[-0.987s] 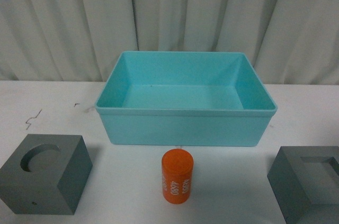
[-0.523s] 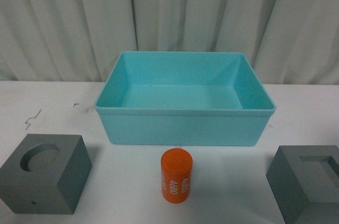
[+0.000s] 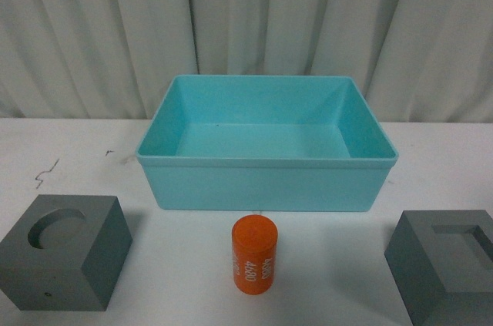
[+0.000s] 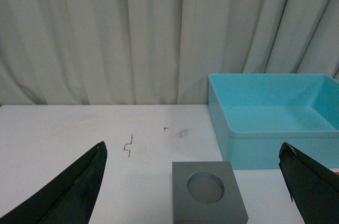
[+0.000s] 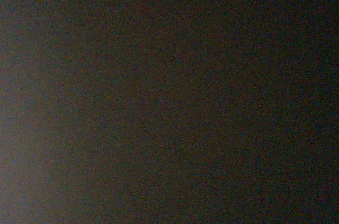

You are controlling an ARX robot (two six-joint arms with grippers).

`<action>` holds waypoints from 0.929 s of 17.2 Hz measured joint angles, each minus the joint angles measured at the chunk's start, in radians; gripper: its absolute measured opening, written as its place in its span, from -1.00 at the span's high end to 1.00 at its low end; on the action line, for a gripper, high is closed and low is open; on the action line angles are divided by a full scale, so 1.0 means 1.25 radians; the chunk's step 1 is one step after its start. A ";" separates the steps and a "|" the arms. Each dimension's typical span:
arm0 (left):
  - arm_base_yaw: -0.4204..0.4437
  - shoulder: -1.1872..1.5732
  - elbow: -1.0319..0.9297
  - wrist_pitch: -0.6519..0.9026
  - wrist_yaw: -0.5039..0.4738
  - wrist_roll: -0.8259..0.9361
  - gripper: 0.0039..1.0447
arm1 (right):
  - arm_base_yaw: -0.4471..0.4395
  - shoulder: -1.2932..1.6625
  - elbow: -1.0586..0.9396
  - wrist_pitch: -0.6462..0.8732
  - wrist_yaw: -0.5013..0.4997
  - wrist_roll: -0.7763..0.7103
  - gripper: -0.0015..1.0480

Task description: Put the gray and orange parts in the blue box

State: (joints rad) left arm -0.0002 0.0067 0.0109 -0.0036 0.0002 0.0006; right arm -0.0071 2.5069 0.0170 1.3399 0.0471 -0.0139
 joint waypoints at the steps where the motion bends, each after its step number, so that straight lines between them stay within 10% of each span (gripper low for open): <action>1: 0.000 0.000 0.000 0.000 0.000 0.000 -0.88 | 0.000 0.000 0.000 0.000 0.000 0.000 0.96; 16: 0.000 0.000 0.000 0.000 0.000 0.000 -0.88 | 0.000 0.000 0.000 0.000 0.000 0.000 0.96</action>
State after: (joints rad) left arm -0.0002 0.0067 0.0109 -0.0036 -0.0002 0.0006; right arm -0.0071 2.5069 0.0170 1.3399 0.0471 -0.0139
